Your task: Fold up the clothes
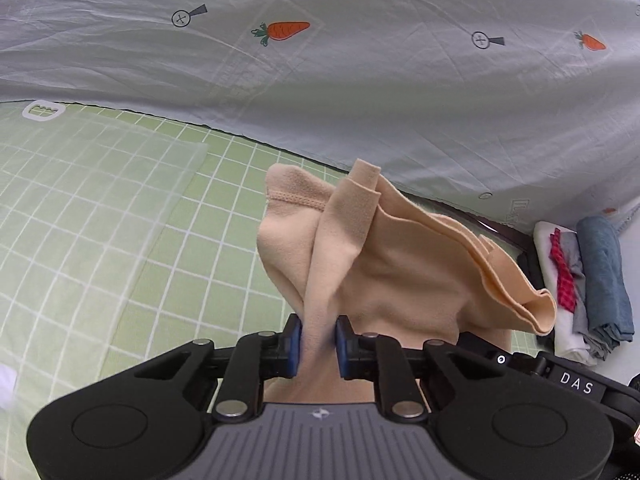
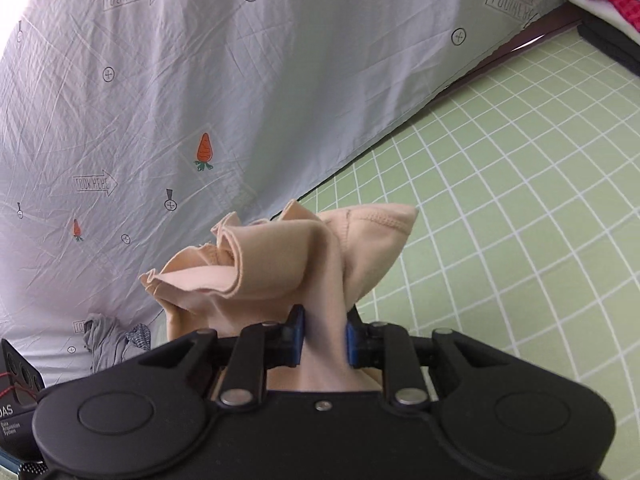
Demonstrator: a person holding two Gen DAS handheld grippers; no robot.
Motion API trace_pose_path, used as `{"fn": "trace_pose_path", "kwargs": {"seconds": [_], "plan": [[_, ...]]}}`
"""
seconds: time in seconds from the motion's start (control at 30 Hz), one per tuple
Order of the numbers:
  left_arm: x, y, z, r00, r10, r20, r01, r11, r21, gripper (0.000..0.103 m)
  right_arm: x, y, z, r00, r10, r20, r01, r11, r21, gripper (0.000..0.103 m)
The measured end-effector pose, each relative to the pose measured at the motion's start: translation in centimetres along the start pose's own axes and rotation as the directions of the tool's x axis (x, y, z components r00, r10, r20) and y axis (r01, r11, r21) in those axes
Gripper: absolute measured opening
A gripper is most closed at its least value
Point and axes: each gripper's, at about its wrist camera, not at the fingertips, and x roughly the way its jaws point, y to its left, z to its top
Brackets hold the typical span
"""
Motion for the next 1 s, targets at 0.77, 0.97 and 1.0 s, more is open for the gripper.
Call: {"fn": "trace_pose_path", "kwargs": {"seconds": [0.77,0.97,1.0], "plan": [[-5.1,-5.9,-9.8,0.947,-0.247,-0.205,0.282,0.946,0.160,0.018,-16.4,-0.8,-7.1,0.952,-0.289,0.097,0.261,0.937,0.233,0.022],[-3.7,-9.2,-10.0,0.921,-0.298,-0.252,0.354,0.909,0.219,0.018,-19.0,-2.5,-6.6,0.921,-0.358,0.153,0.308,0.910,0.277,0.022],[-3.3,-10.0,-9.9,0.916,-0.307,-0.257,0.366,0.903,0.226,0.018,-19.5,-2.9,-6.4,0.916,-0.365,0.164,0.311,0.907,0.283,0.022]]}}
